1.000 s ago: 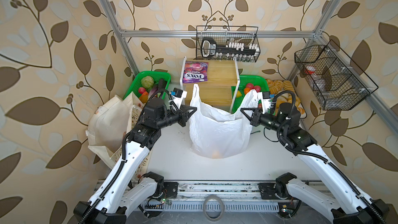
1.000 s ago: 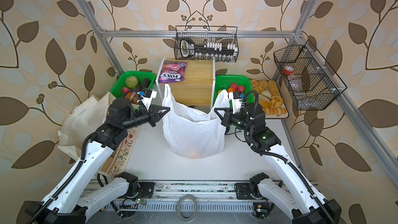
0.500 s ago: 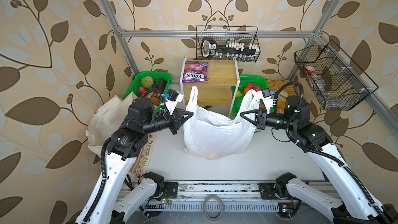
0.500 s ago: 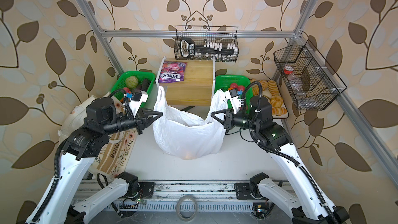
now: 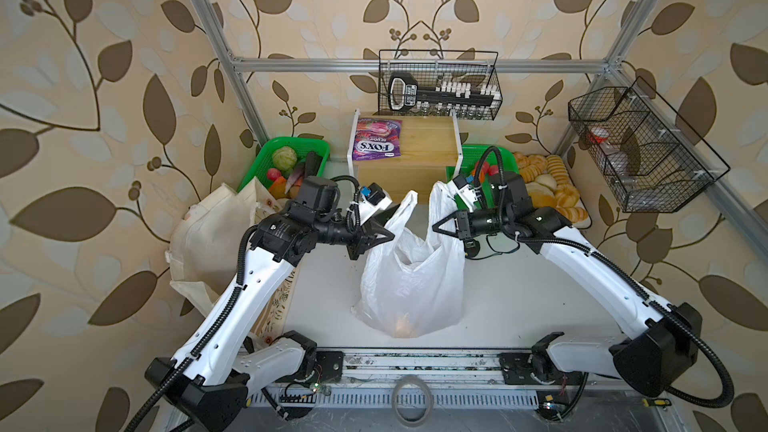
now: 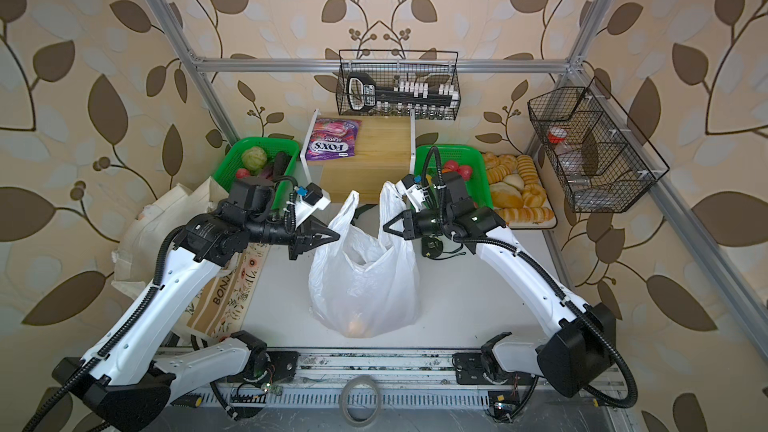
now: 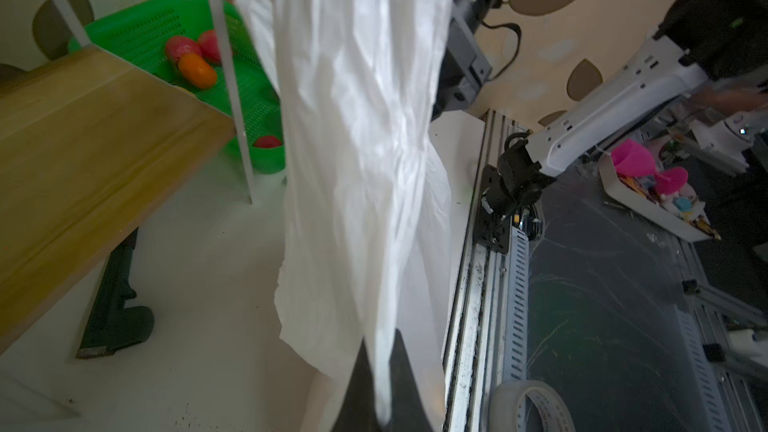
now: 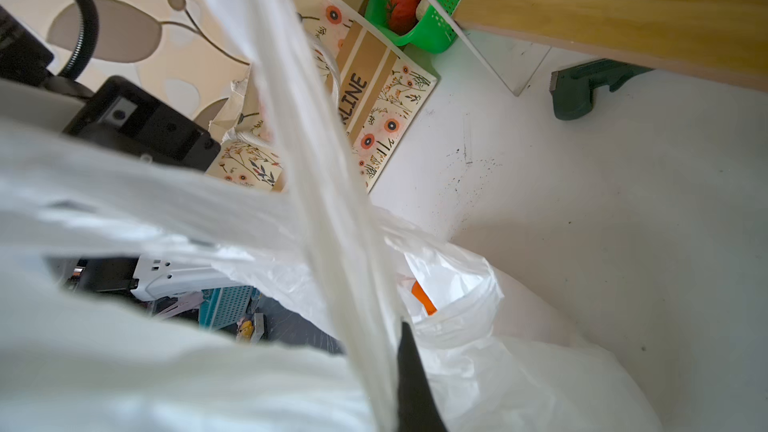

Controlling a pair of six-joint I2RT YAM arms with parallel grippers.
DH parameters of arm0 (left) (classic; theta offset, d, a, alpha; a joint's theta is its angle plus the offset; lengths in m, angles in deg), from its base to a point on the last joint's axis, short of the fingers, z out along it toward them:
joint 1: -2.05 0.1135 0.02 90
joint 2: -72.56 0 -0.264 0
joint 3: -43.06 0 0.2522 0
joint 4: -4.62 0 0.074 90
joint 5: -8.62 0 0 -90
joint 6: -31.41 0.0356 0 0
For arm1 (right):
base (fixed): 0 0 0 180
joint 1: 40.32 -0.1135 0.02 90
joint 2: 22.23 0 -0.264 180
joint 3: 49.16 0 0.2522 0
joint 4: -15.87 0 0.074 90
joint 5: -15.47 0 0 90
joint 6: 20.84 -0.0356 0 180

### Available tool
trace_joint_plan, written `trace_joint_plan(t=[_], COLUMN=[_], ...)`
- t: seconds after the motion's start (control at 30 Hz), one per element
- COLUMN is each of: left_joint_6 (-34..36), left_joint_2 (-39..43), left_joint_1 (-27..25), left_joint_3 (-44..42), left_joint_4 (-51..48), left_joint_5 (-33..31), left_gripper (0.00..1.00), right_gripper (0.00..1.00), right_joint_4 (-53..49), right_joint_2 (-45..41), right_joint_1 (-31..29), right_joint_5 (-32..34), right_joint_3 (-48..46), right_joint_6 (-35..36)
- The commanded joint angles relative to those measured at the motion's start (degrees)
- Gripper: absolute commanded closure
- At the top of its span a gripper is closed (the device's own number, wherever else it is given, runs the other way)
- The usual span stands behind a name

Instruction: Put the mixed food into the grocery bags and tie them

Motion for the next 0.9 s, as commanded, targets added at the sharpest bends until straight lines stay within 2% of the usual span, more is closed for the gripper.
trace_joint_plan(t=[0.0, 0.2, 0.33, 0.43, 0.53, 0.63, 0.73, 0.87], left_joint_6=[6.61, 4.08, 4.35, 4.60, 4.54, 4.23, 3.82, 3.71], left_joint_2=[-3.02, -5.82, -7.65, -8.36, -8.54, -8.63, -8.55, -8.21], left_joint_1=[-4.41, -7.00, -7.51, -7.62, -7.64, -7.66, -7.67, -7.67], left_joint_3=[3.75, 4.56, 5.58, 6.15, 6.21, 5.97, 5.55, 5.20], left_joint_4=[-3.63, 1.13, 0.62, 0.39, 1.03, 1.53, 1.86, 2.17], left_joint_5=[-3.27, -3.75, -4.37, -4.39, -3.89, -3.29, -2.82, -0.78], left_gripper=[1.00, 1.00, 1.00, 1.00, 1.00, 1.00, 1.00, 1.00], right_gripper=[0.98, 0.90, 0.81, 0.68, 0.53, 0.44, 0.41, 0.41], right_joint_4=[3.22, 6.90, 12.04, 14.70, 20.07, 25.50, 28.84, 36.26], right_joint_2=[1.23, 0.12, -3.00, -5.98, -8.64, -11.16, -12.72, -12.02], right_joint_1=[-0.29, 0.10, 2.13, 3.93, 5.07, 5.73, 6.27, 6.38], right_joint_5=[-3.27, -5.71, -7.95, -8.89, -14.28, -17.18, -17.67, -17.38], right_joint_3=[2.14, -1.38, -7.10, -10.71, -13.94, -17.17, -19.21, -21.69], right_joint_6=[1.62, 2.65, 0.48, -0.07, -1.04, -2.23, -1.88, -3.87])
